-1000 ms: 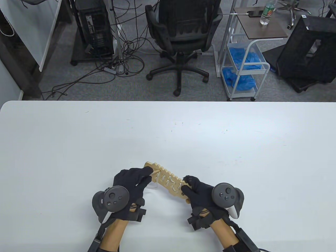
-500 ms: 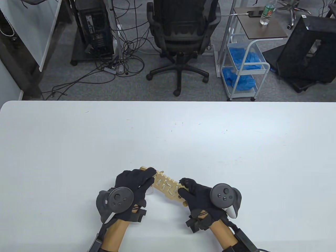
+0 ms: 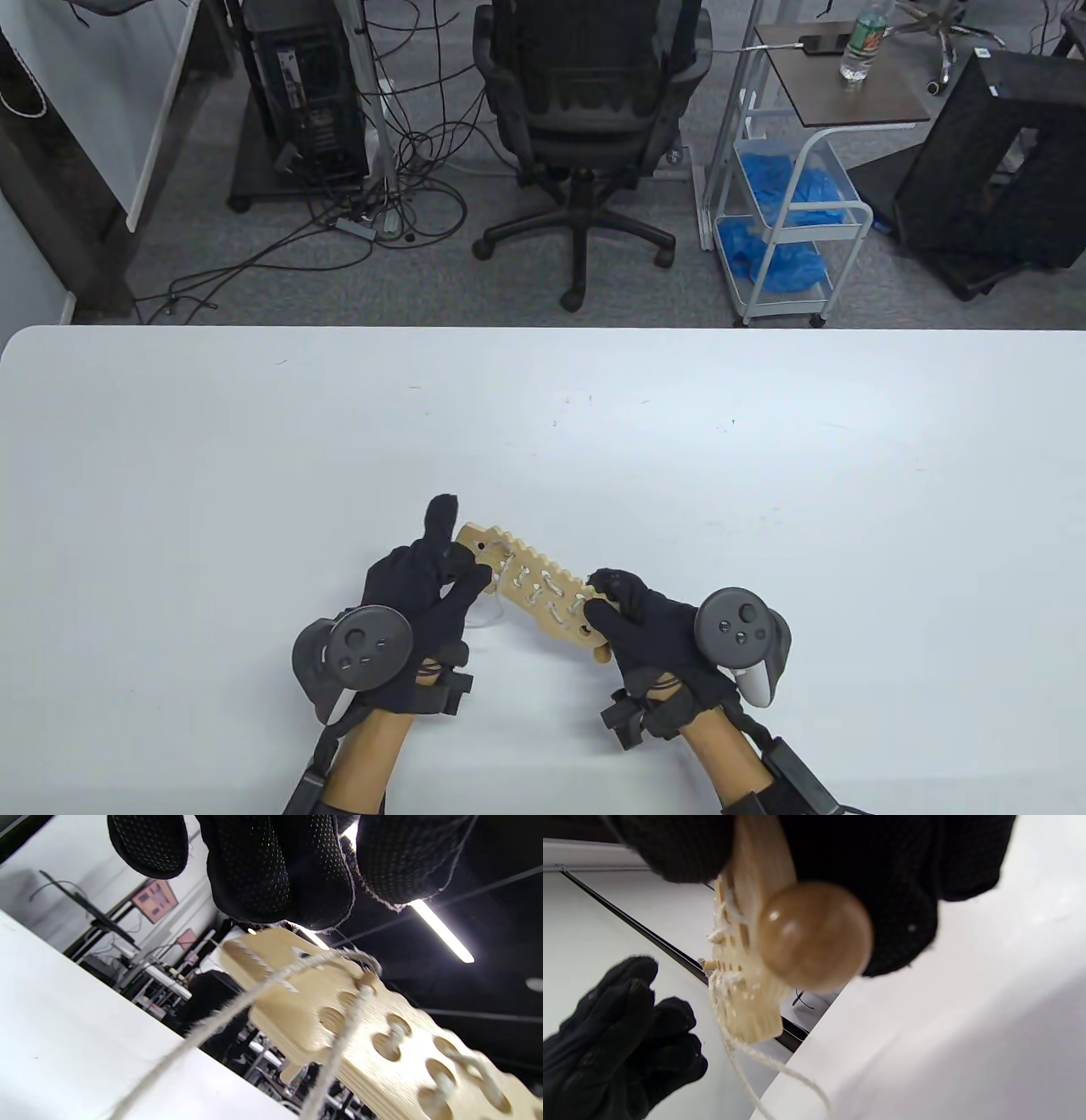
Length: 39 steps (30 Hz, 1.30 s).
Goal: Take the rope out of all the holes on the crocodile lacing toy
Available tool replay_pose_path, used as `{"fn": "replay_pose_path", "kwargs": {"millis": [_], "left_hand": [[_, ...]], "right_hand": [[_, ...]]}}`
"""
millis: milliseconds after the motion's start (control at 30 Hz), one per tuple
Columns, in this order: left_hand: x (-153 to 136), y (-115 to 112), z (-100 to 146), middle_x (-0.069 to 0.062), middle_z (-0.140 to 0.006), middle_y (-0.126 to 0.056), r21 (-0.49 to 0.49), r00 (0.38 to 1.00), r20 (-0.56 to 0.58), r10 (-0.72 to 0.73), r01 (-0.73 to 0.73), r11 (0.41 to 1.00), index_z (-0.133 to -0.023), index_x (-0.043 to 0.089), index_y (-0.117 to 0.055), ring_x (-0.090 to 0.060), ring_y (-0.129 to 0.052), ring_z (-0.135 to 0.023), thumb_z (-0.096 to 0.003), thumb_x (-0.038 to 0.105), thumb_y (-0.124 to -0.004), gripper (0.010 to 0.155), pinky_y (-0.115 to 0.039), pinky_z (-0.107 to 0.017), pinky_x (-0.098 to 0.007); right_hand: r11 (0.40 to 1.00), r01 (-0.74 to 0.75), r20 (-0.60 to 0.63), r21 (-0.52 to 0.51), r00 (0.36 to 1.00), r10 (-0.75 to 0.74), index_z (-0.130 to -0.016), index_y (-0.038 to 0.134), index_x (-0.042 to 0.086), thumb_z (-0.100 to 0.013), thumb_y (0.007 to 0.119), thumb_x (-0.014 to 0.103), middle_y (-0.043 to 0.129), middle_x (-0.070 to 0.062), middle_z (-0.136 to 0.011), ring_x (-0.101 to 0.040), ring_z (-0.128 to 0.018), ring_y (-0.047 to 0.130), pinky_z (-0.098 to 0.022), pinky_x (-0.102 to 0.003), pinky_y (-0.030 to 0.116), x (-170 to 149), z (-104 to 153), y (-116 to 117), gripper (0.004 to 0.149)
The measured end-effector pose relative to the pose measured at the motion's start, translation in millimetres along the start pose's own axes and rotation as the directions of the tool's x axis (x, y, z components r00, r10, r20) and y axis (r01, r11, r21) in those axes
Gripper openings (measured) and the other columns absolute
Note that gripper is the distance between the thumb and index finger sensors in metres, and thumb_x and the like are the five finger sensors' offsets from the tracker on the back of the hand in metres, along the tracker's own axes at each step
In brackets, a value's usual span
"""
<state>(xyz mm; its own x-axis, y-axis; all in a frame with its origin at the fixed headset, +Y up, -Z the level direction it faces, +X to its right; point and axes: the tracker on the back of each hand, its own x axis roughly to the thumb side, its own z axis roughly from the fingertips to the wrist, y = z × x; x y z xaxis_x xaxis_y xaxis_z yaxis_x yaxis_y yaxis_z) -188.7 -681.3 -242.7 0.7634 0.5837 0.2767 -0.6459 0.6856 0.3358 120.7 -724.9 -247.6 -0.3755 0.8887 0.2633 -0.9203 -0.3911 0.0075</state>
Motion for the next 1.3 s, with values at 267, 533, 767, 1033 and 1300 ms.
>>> {"fn": "replay_pose_path", "kwargs": {"millis": [267,533,767,1033,1300], "left_hand": [[-41.4,-3.5,-2.5,0.004,-0.088,-0.090,0.023,0.936,-0.241,0.258,-0.260,0.965,-0.113,0.030,-0.051,-0.016,-0.091,-0.071,-0.0512,0.040,-0.072,0.066,-0.071,-0.067,-0.056],[-46.3,-26.8,-7.4,-0.001,-0.101,-0.084,-0.192,0.815,-0.262,0.517,-0.570,0.799,-0.106,0.039,-0.071,-0.025,-0.081,-0.088,-0.0464,0.042,-0.084,0.061,-0.063,-0.070,-0.064],[-36.4,-34.6,-8.0,-0.002,-0.105,-0.081,-0.302,0.805,-0.225,0.550,-0.594,0.746,-0.105,0.039,-0.072,-0.028,-0.076,-0.094,-0.0451,0.042,-0.086,0.062,-0.059,-0.072,-0.067],[-26.6,-41.6,-6.9,-0.002,-0.109,-0.077,-0.393,0.791,-0.196,0.579,-0.605,0.693,-0.106,0.041,-0.071,-0.030,-0.072,-0.099,-0.0434,0.046,-0.089,0.065,-0.056,-0.073,-0.069],[-18.5,-44.6,-5.3,0.001,-0.100,-0.087,-0.423,0.797,-0.187,0.574,-0.593,0.686,-0.097,0.041,-0.083,-0.027,-0.079,-0.093,-0.0458,0.041,-0.087,0.052,-0.058,-0.072,-0.068]], "right_hand": [[0.969,0.246,-0.047,-0.010,0.968,-0.246,-0.080,0.078,0.009,-0.041,0.081,0.033,0.099,-0.017,-0.056,-0.035,-0.035,0.102,-0.042,-0.059,0.079,-1.2,-0.8,-7.8,0.046],[0.882,0.464,-0.112,0.081,0.884,-0.454,-0.080,0.078,0.008,-0.041,0.081,0.033,0.099,-0.017,-0.055,-0.034,-0.035,0.103,-0.042,-0.059,0.079,-5.8,-2.7,-1.3,0.046],[0.871,0.477,-0.102,0.120,0.879,-0.467,-0.080,0.078,0.009,-0.041,0.080,0.034,0.099,-0.016,-0.055,-0.034,-0.034,0.103,-0.042,-0.059,0.080,-1.3,-2.0,2.2,0.046],[0.857,0.489,-0.116,0.161,0.872,-0.476,-0.079,0.079,0.008,-0.041,0.081,0.034,0.100,-0.016,-0.055,-0.034,-0.034,0.103,-0.042,-0.059,0.080,-1.9,-2.3,6.6,0.046],[0.854,0.484,-0.121,0.190,0.875,-0.469,-0.079,0.079,0.008,-0.041,0.081,0.034,0.100,-0.016,-0.054,-0.034,-0.034,0.103,-0.041,-0.059,0.080,-1.3,-1.7,10.2,0.046]]}}
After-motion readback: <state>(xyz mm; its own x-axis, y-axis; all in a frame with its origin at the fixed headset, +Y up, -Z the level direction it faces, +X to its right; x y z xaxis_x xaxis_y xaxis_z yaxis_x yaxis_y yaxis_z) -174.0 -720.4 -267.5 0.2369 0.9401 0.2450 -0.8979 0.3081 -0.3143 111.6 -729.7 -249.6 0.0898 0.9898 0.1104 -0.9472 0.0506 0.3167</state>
